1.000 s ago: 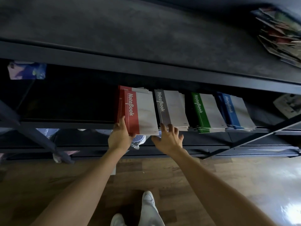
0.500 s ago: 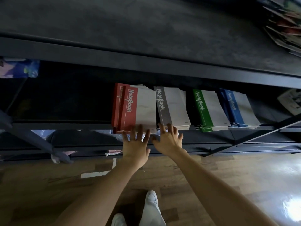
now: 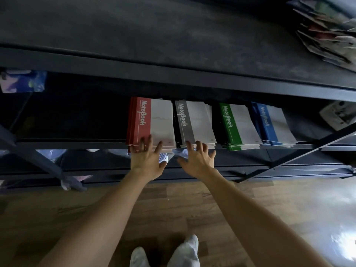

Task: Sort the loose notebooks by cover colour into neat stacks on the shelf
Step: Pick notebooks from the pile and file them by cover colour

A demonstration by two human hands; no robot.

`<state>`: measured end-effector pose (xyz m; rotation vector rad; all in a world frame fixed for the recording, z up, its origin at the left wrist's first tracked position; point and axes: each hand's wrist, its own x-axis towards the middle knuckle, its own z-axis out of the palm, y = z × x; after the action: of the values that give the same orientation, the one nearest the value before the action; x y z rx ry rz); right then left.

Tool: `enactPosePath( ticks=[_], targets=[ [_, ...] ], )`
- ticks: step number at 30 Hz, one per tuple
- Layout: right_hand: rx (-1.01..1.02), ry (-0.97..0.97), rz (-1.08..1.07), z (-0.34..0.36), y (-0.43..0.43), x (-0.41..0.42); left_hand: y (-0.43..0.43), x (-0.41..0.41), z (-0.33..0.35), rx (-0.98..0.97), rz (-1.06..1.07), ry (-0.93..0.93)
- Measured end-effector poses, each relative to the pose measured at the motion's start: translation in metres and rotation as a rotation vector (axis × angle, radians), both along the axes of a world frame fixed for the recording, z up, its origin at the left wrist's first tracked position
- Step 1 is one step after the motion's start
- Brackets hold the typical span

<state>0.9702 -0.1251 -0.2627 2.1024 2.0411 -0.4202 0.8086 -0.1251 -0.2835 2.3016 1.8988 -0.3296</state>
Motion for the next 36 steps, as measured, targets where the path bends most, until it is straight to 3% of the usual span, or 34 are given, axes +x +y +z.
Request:
enactPosePath(
  ticks=[9,22,30,36],
  targets=[
    [-0.01,-0.023,0.093,0.028,-0.035,0.052,-0.05,0.028,0.042,0.064,0.109,0.045],
    [0.247,-0.025,0.133,0.16,-0.102,0.211,-0.123,0.194,0.178,0.265,0.096,-0.049],
    [0.429,-0.027,0.05,0.259,-0.079,0.283,-0.093,0.241,0.28,0.408,0.034,-0.046],
    [0.522,-0.051,-0.015,0.295,-0.035,0.318,-0.037,0.263,0.305,0.447,-0.018,-0.038]
  ],
)
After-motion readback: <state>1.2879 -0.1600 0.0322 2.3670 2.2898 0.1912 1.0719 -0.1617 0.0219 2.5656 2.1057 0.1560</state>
